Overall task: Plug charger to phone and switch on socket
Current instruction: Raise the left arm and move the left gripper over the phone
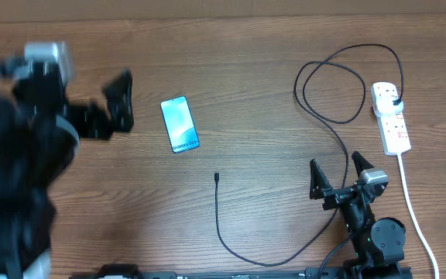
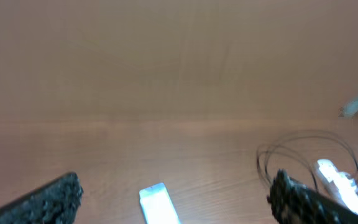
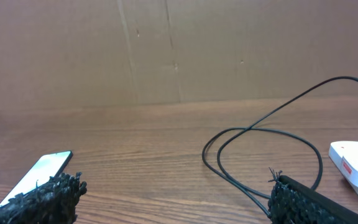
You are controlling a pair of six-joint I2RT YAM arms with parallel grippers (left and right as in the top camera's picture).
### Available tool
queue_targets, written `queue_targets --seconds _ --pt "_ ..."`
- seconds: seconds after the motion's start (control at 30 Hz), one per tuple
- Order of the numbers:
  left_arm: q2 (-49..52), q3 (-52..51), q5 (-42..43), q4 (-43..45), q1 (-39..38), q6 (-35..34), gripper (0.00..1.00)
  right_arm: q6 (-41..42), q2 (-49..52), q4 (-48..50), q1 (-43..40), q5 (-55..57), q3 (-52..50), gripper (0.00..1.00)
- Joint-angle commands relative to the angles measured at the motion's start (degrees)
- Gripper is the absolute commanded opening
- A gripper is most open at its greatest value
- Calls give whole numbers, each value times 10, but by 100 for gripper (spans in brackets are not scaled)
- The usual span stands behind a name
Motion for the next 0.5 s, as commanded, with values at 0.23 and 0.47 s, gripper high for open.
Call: queue_targets --seconds 0.23,0.47 --pt "339 258 93 -266 1 -6 100 2 -5 1 4 3 -6 100" --pt "487 258 188 -321 1 -43 100 2 -5 1 4 3 -6 100"
